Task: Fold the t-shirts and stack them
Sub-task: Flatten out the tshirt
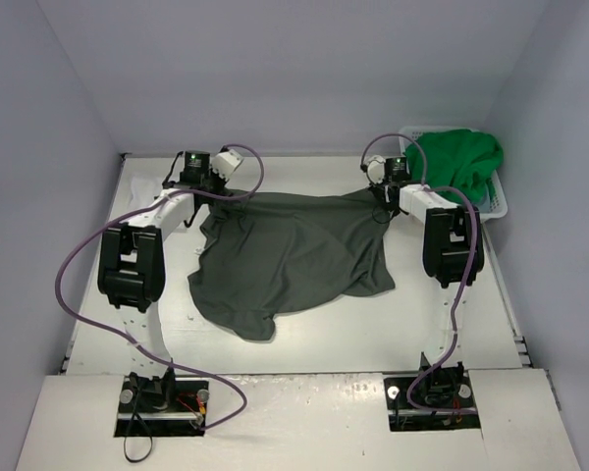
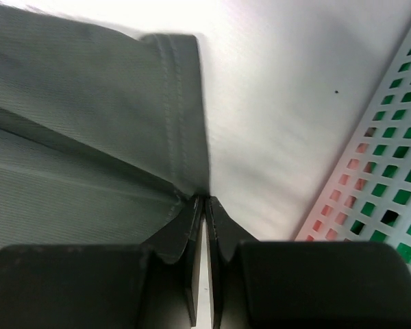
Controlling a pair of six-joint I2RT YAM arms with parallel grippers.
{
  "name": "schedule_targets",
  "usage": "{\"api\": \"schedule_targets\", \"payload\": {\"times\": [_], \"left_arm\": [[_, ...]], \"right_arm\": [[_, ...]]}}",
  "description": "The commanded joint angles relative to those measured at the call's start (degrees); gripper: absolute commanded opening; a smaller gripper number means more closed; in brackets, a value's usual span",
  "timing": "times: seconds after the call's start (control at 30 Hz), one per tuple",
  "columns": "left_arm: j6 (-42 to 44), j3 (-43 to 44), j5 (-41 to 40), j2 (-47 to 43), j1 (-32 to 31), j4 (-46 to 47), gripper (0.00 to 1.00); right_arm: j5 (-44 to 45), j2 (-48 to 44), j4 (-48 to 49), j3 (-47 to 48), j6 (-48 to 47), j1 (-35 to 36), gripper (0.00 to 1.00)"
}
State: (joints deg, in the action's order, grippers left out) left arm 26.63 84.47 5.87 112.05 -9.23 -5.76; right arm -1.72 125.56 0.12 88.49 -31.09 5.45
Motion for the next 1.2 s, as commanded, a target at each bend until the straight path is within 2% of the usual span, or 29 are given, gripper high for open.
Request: {"api": "schedule_targets", "payload": {"times": [0.0, 0.3, 0.33, 0.37, 0.4, 0.5, 0.63, 0.73, 0.9, 0.97, 1.03, 1.1, 1.17], "left_arm": [[1.9, 3.4, -2.3, -3.2, 1.6, 1.3, 0.0], [3.2, 6.5, -4.2, -1.6, 2.5, 0.0, 0.0], [3.0, 7.2, -4.5, -1.5, 2.5, -0.3, 0.04], [2.8, 8.5, -4.8, -1.5, 2.4, -1.2, 0.18], [2.1, 9.0, -4.9, -1.5, 2.5, -1.6, 0.49], [0.7, 10.2, -5.3, -2.7, 2.6, -2.4, 0.77], [0.7, 10.2, -5.3, -5.8, 2.5, -3.5, 0.79], [1.1, 10.1, -5.3, -8.6, 2.5, -5.1, 0.8], [-1.1, 7.7, -3.1, -17.5, 2.5, -12.9, 0.8], [-1.4, 2.0, 2.1, -21.9, 2.4, -16.0, 0.8], [-0.8, -3.1, 6.5, -29.6, 2.0, -17.1, 0.8], [1.3, -11.8, 9.1, -37.6, 1.7, -18.2, 0.8], [3.8, -19.8, 11.3, -42.9, 1.0, -19.9, 0.8]], "right_arm": [[5.1, -2.1, 1.2, -0.7, -1.0, -1.6, 0.04], [6.0, -6.1, 2.6, -2.0, 0.2, -1.4, 0.05], [5.3, -6.9, 2.4, -2.4, 0.4, -1.4, 0.06], [4.5, -7.9, 1.6, -2.6, 0.5, -1.3, 0.06], [3.6, -9.8, 1.0, -3.6, 0.7, -1.3, 0.06], [-2.0, -14.4, -2.6, -5.4, 0.7, -1.3, 0.05], [-10.0, -21.4, -7.2, -11.0, 0.0, -1.3, 0.05], [-12.1, -26.7, -9.4, -15.3, -0.4, -0.4, 0.05], [-18.7, -34.4, -15.5, -20.9, -4.6, 1.5, 0.03], [-19.1, -36.8, -18.5, -24.1, -8.0, 2.7, 0.07], [-19.4, -38.3, -19.8, -26.5, -10.4, 4.3, 0.11], [-19.6, -40.4, -21.6, -29.9, -14.5, 5.0, 0.14], [-18.7, -42.4, -22.4, -32.2, -17.3, 6.5, 0.23]]}}
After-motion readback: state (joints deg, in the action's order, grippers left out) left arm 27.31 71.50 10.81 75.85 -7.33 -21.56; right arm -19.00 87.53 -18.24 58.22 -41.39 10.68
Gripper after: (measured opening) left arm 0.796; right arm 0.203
